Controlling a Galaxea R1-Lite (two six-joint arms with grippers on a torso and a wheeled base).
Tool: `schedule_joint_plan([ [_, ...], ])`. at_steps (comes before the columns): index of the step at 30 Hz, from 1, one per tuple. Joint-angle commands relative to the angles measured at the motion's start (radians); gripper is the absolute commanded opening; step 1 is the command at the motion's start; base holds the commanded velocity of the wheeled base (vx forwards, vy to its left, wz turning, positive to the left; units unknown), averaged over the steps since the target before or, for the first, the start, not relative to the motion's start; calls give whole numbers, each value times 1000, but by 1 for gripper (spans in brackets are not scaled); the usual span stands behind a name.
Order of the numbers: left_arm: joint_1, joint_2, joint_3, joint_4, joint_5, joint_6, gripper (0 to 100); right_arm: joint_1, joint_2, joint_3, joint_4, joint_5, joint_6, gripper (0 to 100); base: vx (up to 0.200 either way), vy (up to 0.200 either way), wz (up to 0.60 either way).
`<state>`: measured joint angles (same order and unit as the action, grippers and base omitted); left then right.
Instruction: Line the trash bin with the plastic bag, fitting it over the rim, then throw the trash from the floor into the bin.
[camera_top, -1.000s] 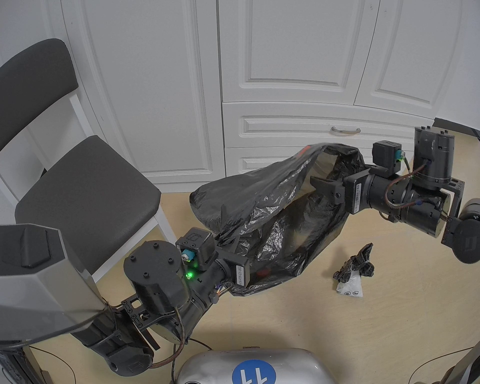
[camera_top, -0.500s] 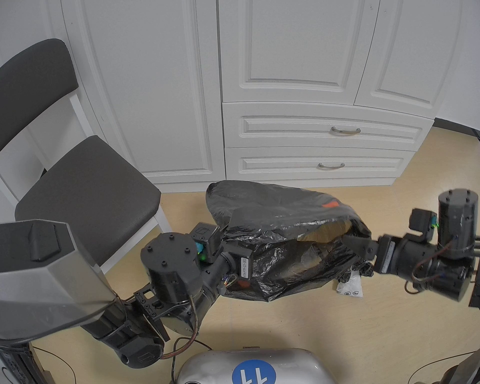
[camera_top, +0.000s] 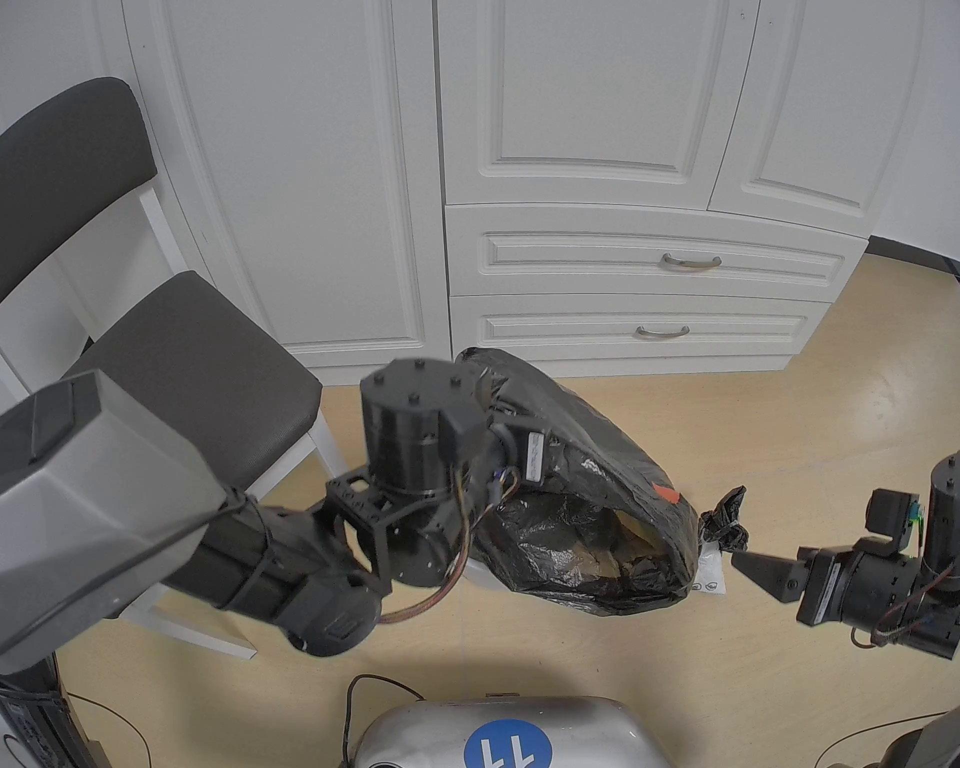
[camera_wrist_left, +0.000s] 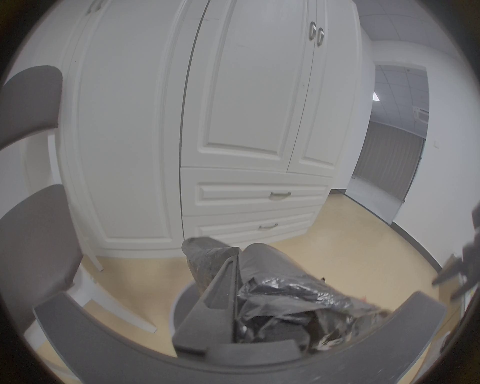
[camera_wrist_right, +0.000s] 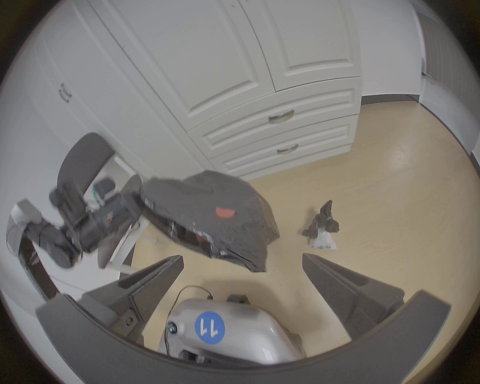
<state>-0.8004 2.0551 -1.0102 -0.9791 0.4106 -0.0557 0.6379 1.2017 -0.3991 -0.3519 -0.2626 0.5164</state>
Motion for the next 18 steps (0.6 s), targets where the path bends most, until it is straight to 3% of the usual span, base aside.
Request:
schedule_joint_plan([
  [1,-3,11,-292,201,0,-6,0,157,-74,48,145,6,-4,100,0,0,0],
  [4,-3,20,-367,275,2,-9,0,230,-45,83,148,9,1,100,0,0,0],
  [10,-3,25,-462,333,33,-7,0,278,108,134,113,46,37,100,0,0,0],
  [14,-6,22,-519,381,39,-9,0,312,226,135,8,48,100,100,0,0,0],
  [18,-22,14,-594,432,80,-6,0,316,427,131,-203,39,163,100,0,0,0],
])
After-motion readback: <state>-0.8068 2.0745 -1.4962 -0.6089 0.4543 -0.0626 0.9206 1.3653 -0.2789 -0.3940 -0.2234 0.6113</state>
